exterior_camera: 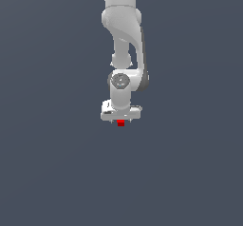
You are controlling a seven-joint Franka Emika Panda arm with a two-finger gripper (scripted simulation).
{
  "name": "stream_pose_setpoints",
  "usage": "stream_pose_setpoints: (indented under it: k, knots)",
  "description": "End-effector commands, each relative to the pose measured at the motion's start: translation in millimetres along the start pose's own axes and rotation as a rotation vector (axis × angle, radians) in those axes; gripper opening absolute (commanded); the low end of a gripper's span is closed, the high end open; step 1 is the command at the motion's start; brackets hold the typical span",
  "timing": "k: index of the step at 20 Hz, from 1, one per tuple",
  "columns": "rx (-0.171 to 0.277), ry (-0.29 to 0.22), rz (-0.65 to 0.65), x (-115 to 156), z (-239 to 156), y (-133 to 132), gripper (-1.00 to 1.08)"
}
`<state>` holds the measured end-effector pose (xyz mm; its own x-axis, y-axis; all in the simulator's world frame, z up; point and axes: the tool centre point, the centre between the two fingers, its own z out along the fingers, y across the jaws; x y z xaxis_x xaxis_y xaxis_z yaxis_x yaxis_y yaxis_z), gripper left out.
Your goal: Pick up the red cube and move it to a goal position.
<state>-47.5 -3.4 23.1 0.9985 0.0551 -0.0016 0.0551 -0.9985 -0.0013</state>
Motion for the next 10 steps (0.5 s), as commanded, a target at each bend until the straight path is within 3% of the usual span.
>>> stream_pose_setpoints:
  k: [1,7,8,10]
  knots:
    - [-0.001,0.002,-0.005,-0.7,4.8,0.0,1.00]
    - [-0.001,0.002,-0.003,0.8,3.1,0.3,1.00]
    - [-0.001,0.002,-0.003,0.8,3.1,0.3,-1.00]
    - [-0.001,0.002,-0.003,0.8,3.1,0.3,-1.00]
